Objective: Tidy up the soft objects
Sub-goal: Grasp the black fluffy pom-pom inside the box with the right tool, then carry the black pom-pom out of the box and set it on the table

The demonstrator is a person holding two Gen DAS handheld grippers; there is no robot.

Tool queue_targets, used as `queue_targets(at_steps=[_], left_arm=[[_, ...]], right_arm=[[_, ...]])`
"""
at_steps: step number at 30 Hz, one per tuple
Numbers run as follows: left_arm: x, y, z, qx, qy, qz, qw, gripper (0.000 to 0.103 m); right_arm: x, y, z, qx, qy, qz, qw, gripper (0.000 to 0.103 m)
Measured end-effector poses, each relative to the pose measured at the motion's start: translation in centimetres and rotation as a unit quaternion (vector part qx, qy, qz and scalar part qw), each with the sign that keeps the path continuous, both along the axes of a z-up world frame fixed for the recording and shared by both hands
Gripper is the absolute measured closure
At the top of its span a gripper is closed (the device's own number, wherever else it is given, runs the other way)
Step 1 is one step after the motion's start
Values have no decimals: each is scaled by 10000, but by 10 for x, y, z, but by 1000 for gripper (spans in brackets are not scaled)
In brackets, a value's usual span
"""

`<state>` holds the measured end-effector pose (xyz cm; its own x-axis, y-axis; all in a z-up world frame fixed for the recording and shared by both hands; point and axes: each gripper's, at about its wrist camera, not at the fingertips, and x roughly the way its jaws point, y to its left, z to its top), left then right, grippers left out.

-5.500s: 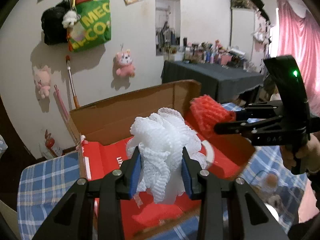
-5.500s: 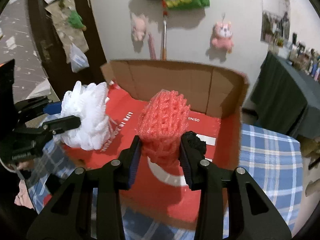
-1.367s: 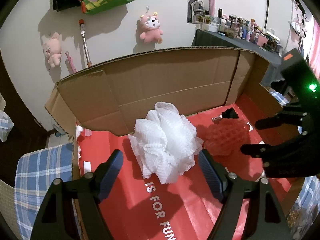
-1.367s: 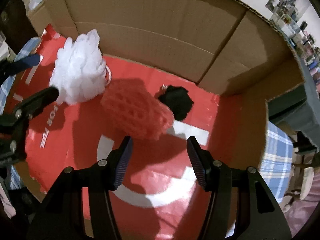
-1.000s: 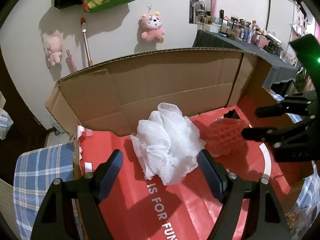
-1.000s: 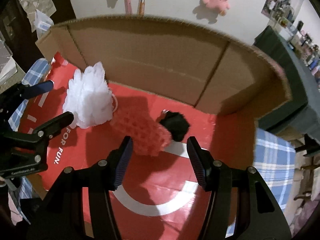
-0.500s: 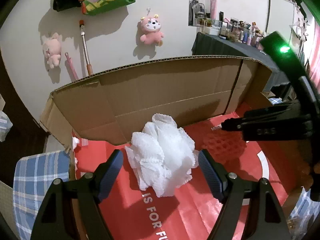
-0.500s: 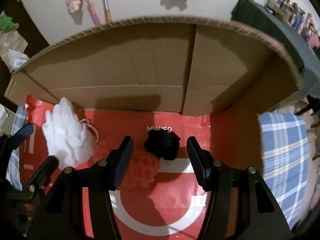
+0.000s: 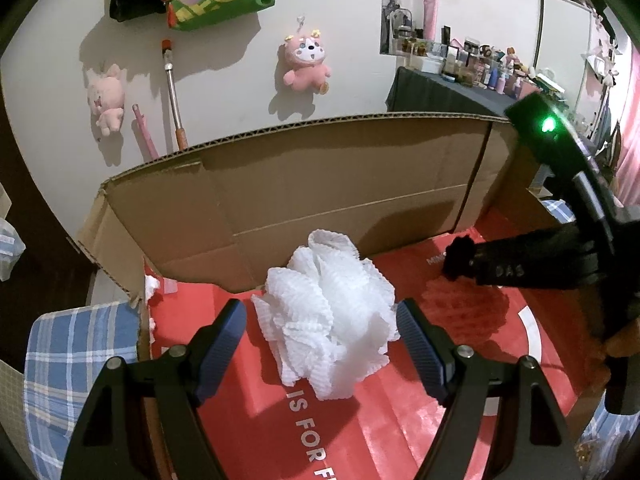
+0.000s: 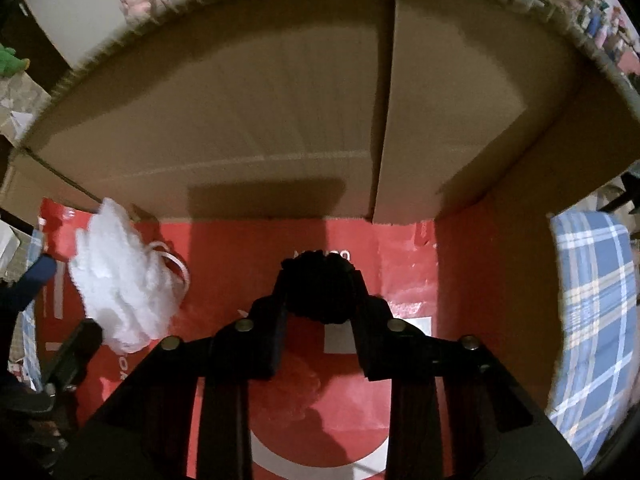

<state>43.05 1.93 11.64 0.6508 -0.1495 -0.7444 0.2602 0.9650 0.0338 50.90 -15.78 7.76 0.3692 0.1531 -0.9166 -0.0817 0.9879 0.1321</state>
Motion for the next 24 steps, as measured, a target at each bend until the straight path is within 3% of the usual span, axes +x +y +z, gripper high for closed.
queue_targets(at_steps=[6, 11, 15, 20, 24], left_arm=[[-15, 2, 16, -77, -110, 68, 9999, 24], [-47, 9, 40, -235, -308, 107, 9992, 23], [-86, 15, 65, -414, -588, 172, 9973, 22], [-149, 22, 94, -671, -1027, 209, 9922, 13], [-200, 22, 109, -707, -1382, 168, 9877, 6]], right_arm=[[-25, -7, 33, 117, -351, 88, 9993, 77], [-75, -18, 75, 275, -746, 273, 9965, 77], [-122, -16, 102, 379, -1093, 400, 9925, 77], [-201, -21, 143, 463, -1612, 630, 9838, 77], [-257, -24, 154, 520, -1916, 810, 9767, 77]])
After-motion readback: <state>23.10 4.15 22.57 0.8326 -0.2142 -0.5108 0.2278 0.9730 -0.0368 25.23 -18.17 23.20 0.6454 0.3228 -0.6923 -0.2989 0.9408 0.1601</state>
